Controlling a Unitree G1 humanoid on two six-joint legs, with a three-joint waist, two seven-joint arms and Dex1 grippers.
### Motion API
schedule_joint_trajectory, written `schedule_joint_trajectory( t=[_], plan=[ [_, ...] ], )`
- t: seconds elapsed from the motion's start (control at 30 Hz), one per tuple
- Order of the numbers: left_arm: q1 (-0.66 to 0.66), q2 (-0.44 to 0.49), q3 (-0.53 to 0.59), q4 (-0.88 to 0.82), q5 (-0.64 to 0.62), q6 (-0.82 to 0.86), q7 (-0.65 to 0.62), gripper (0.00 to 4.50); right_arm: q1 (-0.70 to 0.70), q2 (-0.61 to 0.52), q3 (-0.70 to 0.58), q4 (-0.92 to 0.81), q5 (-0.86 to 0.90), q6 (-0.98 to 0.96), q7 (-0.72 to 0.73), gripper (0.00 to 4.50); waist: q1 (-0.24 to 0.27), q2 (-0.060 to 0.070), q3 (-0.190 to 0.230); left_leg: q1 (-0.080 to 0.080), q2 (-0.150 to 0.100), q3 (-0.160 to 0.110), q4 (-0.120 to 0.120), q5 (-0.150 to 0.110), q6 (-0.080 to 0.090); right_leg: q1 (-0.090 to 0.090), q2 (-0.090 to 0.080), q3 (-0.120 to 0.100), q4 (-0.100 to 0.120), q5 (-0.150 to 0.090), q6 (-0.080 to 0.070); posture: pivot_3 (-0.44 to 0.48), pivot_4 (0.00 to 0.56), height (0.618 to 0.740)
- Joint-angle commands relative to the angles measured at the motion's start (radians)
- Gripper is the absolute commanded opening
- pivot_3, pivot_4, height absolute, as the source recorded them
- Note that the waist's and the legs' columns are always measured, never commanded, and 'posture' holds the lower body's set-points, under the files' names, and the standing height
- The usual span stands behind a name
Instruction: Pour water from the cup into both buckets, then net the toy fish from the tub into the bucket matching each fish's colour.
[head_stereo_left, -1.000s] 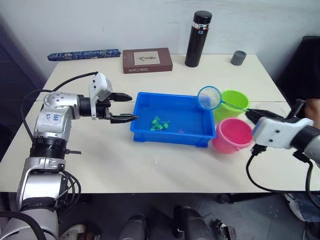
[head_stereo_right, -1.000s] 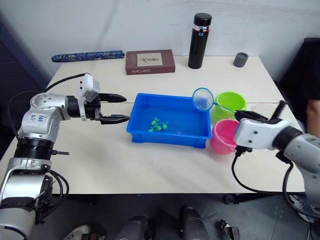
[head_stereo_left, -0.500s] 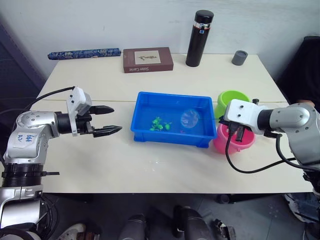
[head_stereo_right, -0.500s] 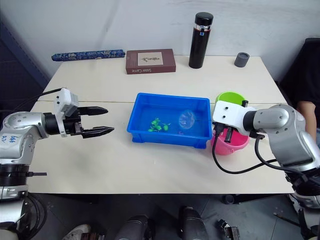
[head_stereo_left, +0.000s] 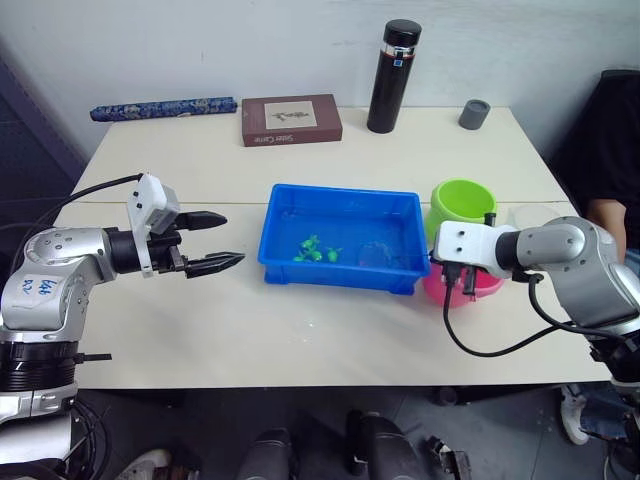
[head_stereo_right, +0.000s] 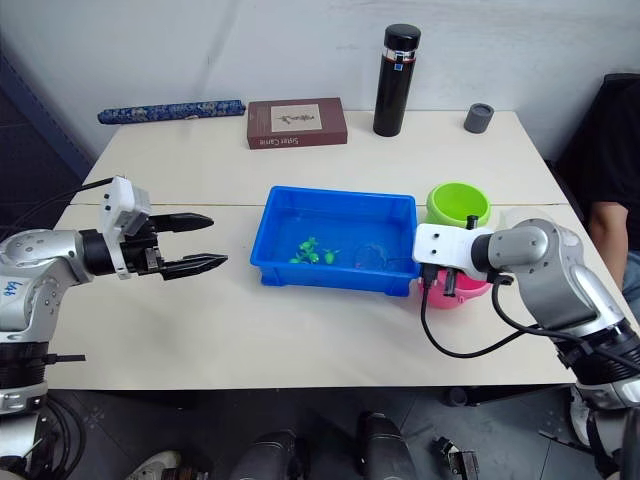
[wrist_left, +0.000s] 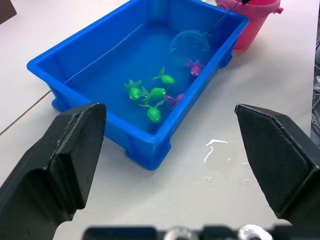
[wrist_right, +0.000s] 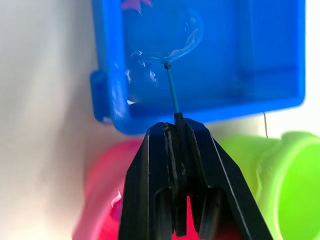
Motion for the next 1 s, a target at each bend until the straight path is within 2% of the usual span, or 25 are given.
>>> schedule_joint_trajectory(
  t=[0.03,0.2,0.43,0.57,1.0],
  plan=[
    [0.01,0.025,0.035,-0.038,-0.026,0.003,0.008,4.44,-0.007,0.018,-0.006,-0.04,0.033,0.029,0.033,0.0,0.0,0.0,0.0,0.0,0.0,0.0,0.0,0.0,0.0,0.0,0.0,0.0,0.0,0.0,0.0,0.0,0.15,0.74],
    [0.03,0.035,0.046,-0.06,-0.041,0.012,0.02,4.44,-0.026,0.062,-0.027,-0.054,0.103,0.181,0.069,0.0,0.0,0.0,0.0,0.0,0.0,0.0,0.0,0.0,0.0,0.0,0.0,0.0,0.0,0.0,0.0,0.0,0.15,0.74],
    [0.065,0.049,0.064,-0.089,-0.054,0.021,0.041,4.44,-0.122,0.08,-0.078,-0.045,0.273,0.546,0.118,0.0,0.0,0.0,0.0,0.0,0.0,0.0,-0.001,0.0,0.0,0.0,0.0,0.0,-0.001,0.0,0.0,0.0,0.15,0.74],
    [0.072,0.054,0.07,-0.094,-0.057,0.02,0.043,4.44,-0.168,0.081,-0.095,-0.017,0.328,0.644,0.103,0.0,0.0,0.0,0.0,0.0,0.001,-0.001,-0.002,0.0,0.0,0.0,-0.001,0.0,-0.002,0.0,-0.001,0.0,0.15,0.74],
    [-0.009,0.041,0.019,-0.048,-0.046,-0.01,0.012,4.44,-0.183,0.065,-0.163,-0.013,0.41,0.693,0.009,0.0,0.0,0.0,0.0,-0.001,0.001,-0.001,-0.004,-0.001,0.0,0.0,0.0,-0.001,-0.005,0.0,0.0,0.0,0.15,0.74]
  ],
)
